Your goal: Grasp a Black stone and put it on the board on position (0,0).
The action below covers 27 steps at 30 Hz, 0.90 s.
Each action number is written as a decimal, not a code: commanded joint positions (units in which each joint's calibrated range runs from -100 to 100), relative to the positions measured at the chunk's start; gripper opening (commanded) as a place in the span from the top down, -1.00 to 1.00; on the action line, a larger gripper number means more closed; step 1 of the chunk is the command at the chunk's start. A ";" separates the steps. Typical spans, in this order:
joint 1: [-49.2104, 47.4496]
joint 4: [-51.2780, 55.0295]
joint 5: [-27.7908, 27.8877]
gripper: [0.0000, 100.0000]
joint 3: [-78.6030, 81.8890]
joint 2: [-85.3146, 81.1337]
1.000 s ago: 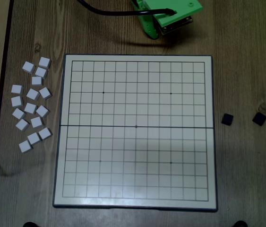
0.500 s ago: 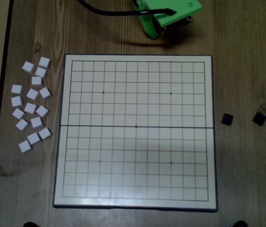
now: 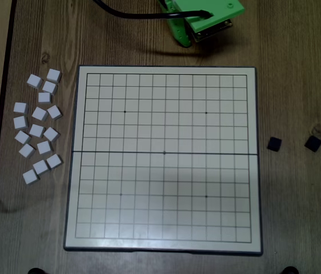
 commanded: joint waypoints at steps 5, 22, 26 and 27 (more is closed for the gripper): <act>-0.13 3.60 -1.12 0.87 0.62 0.54; -7.87 -20.87 -12.70 0.88 -8.85 30.89; -8.32 -20.79 -12.16 0.88 -23.44 44.96; -8.41 -20.46 -12.11 0.88 -26.24 47.25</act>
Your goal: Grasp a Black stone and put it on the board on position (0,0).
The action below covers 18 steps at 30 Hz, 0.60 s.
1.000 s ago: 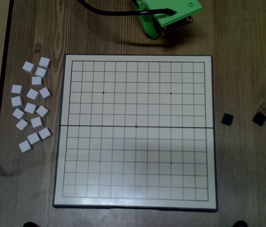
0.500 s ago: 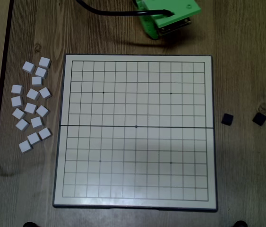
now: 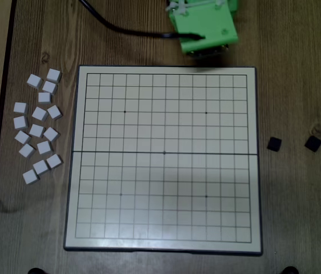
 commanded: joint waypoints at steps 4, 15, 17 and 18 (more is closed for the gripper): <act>-1.47 -0.21 0.29 0.88 -22.28 18.42; -6.11 11.28 -1.71 0.88 -46.15 30.20; -6.84 12.77 -2.39 0.88 -49.63 32.41; -7.30 13.51 -2.78 0.88 -51.46 33.60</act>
